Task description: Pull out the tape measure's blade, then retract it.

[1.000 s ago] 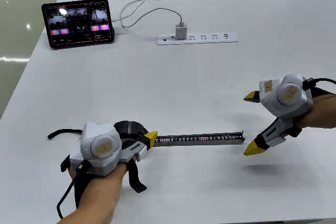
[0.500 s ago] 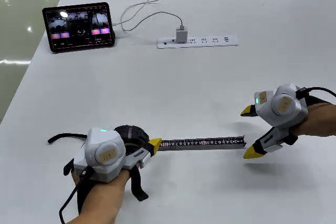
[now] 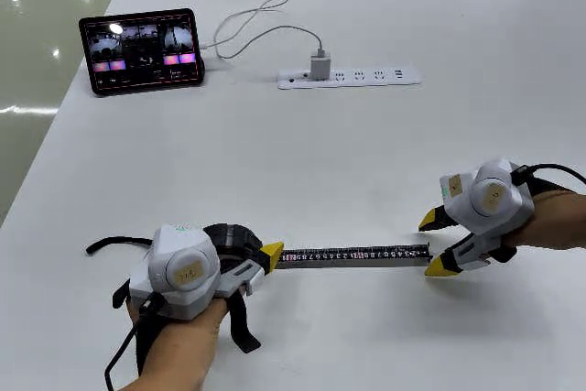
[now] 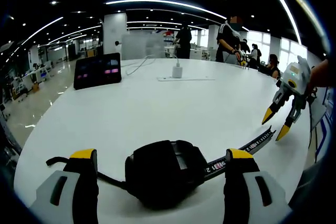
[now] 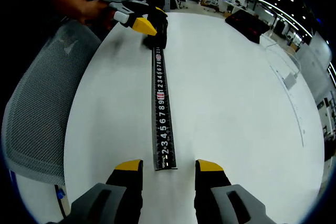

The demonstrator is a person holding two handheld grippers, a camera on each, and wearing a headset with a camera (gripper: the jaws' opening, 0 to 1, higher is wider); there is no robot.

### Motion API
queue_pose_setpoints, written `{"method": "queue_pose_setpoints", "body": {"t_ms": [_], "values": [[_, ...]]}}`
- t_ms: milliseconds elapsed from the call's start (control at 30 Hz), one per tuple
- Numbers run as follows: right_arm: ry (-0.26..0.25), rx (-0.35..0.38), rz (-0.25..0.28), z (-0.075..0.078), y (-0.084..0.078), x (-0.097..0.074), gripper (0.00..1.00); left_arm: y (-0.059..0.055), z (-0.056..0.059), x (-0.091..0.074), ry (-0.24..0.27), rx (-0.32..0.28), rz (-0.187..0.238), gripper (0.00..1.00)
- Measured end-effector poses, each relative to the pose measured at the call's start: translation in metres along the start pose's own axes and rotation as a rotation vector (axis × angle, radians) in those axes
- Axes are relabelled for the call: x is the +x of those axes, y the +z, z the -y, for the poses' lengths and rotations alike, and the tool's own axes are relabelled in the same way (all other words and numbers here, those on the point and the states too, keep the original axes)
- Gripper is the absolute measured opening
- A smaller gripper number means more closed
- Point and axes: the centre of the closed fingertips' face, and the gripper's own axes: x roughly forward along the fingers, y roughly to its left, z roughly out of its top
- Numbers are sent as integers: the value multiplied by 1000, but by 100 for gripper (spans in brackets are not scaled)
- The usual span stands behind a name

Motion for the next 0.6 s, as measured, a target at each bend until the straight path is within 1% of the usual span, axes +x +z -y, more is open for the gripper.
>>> {"method": "queue_pose_setpoints", "body": {"t_ms": [367,600], "values": [[19,-30,-9,-3,-1,1,22,1,0,0,2,-5,4,99],[21,-46,-17,-5,-1,2,14,2,0,0,2,-8,7,98]]}}
